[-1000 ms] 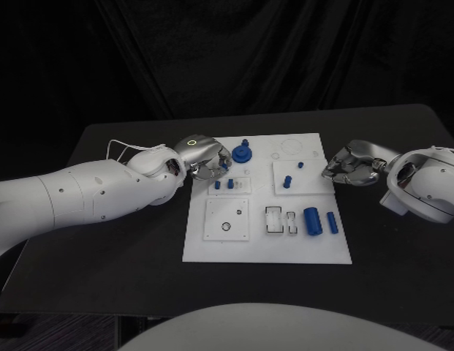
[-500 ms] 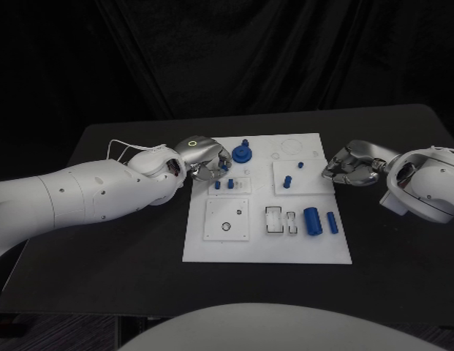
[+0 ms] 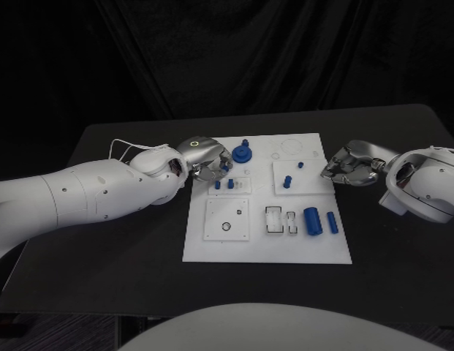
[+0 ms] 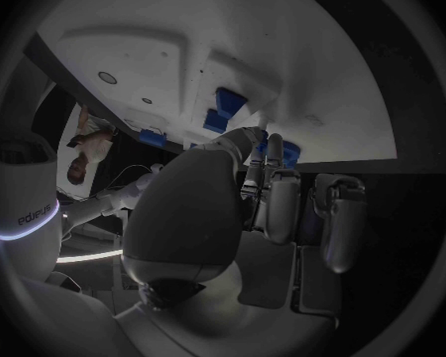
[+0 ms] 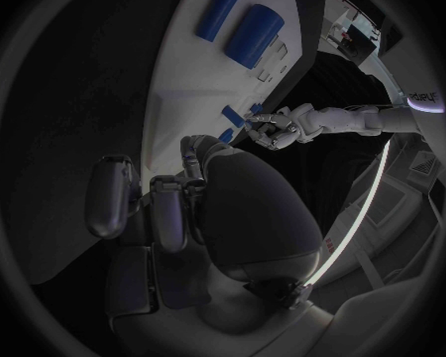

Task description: Assemble the parts on the task board

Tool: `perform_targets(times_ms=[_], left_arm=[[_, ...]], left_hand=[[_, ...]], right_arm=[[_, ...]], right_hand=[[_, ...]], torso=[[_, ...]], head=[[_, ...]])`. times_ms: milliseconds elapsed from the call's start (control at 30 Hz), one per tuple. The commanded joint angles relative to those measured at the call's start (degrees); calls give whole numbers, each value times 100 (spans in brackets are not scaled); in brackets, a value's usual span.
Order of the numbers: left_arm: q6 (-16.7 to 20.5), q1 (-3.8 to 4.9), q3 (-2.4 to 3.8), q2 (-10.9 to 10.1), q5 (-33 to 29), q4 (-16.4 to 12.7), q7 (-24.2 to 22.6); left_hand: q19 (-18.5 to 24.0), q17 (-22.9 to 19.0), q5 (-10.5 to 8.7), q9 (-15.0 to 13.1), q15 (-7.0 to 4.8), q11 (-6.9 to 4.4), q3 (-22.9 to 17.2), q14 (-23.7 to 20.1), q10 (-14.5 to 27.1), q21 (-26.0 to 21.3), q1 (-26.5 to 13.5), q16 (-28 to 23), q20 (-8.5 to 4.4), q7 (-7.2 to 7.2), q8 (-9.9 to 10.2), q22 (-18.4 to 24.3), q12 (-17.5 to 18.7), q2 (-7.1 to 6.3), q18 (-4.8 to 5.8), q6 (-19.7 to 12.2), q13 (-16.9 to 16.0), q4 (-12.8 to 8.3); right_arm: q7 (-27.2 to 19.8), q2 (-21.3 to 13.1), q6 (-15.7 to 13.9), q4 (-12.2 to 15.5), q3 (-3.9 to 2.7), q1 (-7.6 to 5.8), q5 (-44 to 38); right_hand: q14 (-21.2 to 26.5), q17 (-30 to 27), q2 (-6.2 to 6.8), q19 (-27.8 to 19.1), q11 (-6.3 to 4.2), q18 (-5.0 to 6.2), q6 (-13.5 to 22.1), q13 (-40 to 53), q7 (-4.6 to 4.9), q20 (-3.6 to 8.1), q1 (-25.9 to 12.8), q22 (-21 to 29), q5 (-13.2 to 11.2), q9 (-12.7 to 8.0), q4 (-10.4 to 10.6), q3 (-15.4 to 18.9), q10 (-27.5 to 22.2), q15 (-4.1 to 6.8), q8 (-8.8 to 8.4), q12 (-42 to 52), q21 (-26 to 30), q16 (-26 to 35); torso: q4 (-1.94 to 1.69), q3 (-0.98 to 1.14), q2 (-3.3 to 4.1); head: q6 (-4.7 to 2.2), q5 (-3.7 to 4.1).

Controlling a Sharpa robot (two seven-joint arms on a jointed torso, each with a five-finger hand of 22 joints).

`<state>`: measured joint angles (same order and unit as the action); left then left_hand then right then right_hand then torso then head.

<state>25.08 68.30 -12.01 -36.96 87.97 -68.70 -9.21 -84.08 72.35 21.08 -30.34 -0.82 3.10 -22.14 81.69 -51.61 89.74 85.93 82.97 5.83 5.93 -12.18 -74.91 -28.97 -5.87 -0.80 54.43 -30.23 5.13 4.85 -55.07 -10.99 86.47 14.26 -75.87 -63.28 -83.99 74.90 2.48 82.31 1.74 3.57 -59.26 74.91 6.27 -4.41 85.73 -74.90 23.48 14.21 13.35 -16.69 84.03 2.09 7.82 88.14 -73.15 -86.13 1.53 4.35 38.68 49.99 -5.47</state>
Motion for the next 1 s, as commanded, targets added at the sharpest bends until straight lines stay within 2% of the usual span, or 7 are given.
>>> perform_targets(times_ms=[33, 733, 867, 1000], left_arm=[[-114, -38, -9, 43, 38, 30, -14], [-230, -90, -9, 122, 38, 86, -35], [-264, -94, -9, 121, 38, 89, 16], [-294, -97, -9, 113, 38, 87, 74]], left_hand=[[-592, 7, -20, -3, -15, -7, 1, -30, -21, 26, 7, -17, -45, 14, -19, -1509, 15, -1, 80, 18, 0, -15], [-592, -34, -59, 7, -20, -7, 4, -57, -1, 26, 0, -40, -46, 3, 7, -1509, 39, -21, 80, 10, 14, -25], [-592, -100, -110, 51, -17, 7, -6, -108, 109, 26, -25, -80, -43, -35, 112, -1509, 120, -59, 80, -93, 53, -25], [-592, -213, -307, 138, 35, 89, -24, -201, 312, 26, -57, -144, -8, -171, 321, -1509, 223, -118, 80, -364, 89, -21]], right_arm=[[105, -1, 22, 5, -4, 13, -5], [111, -3, 36, 8, -4, 13, -5], [112, -2, 43, 7, -4, 13, -5], [110, 0, 45, 8, -4, 13, -5]], right_hand=[[-430, 1110, -31, -27, 17, 39, 4, 1274, 3, 4, 7, -984, 36, 6, -5, -28, 305, -22, 34, -17, 28, 19], [-430, 1110, -31, -27, 17, 39, 4, 1274, 3, 4, 7, -984, 36, 6, -5, -28, 305, -22, 34, -17, 28, 19], [-430, 1110, -31, -27, 17, 39, 4, 1274, 3, 4, 7, -984, 36, 6, -5, -28, 305, -22, 34, -17, 28, 19], [-428, 1106, -32, -29, 18, 40, 6, 1272, 4, 3, -1, -982, 34, 15, -15, -39, 303, -24, 36, -19, 35, 23]], torso=[[1, -2, 1], [3, -1, 5], [1, -3, 3], [0, -5, 1]], head=[[1, -4], [1, -1], [1, -1], [1, -6]])
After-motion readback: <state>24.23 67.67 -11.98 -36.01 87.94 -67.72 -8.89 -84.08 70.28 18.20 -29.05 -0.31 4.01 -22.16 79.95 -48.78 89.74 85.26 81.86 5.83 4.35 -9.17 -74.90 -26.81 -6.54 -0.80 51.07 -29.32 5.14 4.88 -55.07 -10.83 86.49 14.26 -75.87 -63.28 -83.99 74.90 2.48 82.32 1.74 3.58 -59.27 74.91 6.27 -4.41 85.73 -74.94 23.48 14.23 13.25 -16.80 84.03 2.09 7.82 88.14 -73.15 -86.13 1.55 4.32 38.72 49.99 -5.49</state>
